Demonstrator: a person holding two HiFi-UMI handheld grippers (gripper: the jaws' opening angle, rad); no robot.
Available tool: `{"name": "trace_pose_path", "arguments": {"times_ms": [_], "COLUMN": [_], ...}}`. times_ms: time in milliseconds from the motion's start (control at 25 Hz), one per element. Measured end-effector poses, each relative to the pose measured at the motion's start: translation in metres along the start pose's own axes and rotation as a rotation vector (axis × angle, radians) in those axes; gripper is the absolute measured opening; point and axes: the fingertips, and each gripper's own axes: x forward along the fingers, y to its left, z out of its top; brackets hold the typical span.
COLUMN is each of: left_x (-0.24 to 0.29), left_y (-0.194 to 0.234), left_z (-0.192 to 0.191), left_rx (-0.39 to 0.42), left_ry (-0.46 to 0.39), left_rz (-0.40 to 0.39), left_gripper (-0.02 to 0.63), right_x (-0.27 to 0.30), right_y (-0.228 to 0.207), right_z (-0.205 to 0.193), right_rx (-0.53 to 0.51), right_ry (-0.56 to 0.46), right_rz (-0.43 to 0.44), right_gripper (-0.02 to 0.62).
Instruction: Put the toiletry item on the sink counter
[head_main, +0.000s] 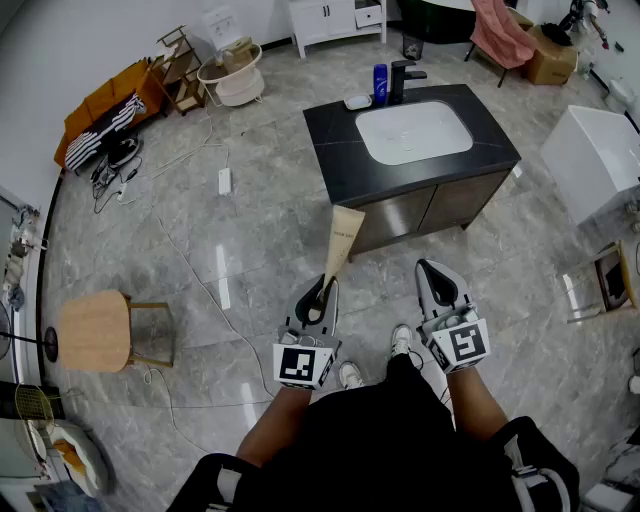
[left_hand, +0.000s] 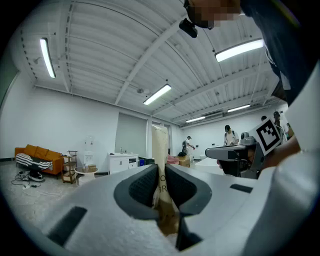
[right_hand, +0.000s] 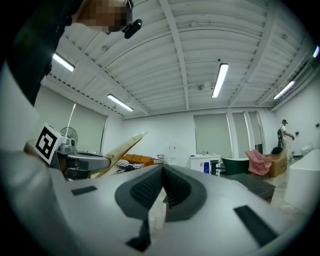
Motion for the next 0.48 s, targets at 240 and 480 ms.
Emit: {"name": "trace_pose_path", "arguments": {"times_ms": [240,480], "left_x": [0.008,0.030], "left_y": [-0.002,0.002], "left_z": [0.003,-0.006], "left_rx": [-0.014,-0.031], "left_ry": [-0.009,0.018], "left_rz": [-0.003,0.028], "left_gripper": [0.055,0.055], "right_x": [0.006,0.016], "right_y": [-0.008,-0.030], "right_z": [0.002,-0.001], "right_rx": [-0.008,-0.023], "right_ry": [0.000,0.004], "right_rz": [-0.008,-0.016], "right_gripper": [0.003,0.005]}}
